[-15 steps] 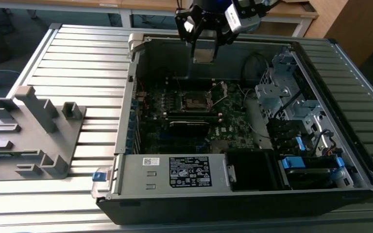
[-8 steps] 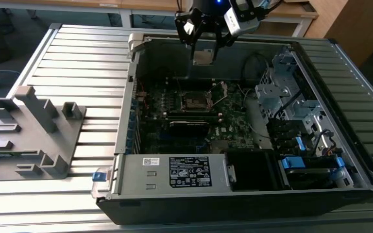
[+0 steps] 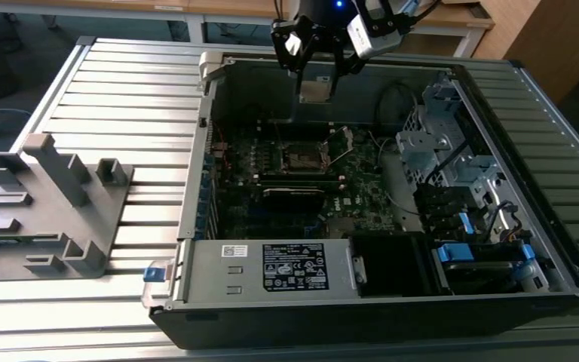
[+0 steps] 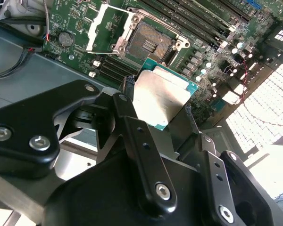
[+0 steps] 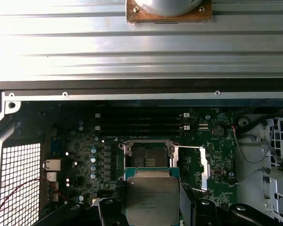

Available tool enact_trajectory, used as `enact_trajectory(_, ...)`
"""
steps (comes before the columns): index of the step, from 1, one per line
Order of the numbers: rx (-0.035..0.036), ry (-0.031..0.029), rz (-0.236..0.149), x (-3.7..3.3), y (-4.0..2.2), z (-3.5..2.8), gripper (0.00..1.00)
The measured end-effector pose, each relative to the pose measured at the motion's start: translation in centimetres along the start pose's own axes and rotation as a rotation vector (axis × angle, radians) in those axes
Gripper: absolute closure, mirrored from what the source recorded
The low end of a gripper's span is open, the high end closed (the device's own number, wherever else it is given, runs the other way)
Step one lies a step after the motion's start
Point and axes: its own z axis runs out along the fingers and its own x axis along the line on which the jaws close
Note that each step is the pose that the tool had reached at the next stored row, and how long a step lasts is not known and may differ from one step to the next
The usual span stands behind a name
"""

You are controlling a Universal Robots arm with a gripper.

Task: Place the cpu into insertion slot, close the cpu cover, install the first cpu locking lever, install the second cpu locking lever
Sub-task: 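Place the cpu into insertion slot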

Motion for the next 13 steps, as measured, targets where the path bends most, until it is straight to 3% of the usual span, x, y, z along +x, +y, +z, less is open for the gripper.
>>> enact_trajectory(7, -0.0005, -0.0002, 0.000, 0.00, -0.01, 0.10, 0.46)
enact_trajectory(13, -0.0001, 0.0000, 0.000, -0.02, -0.09, 1.08, 0.46)
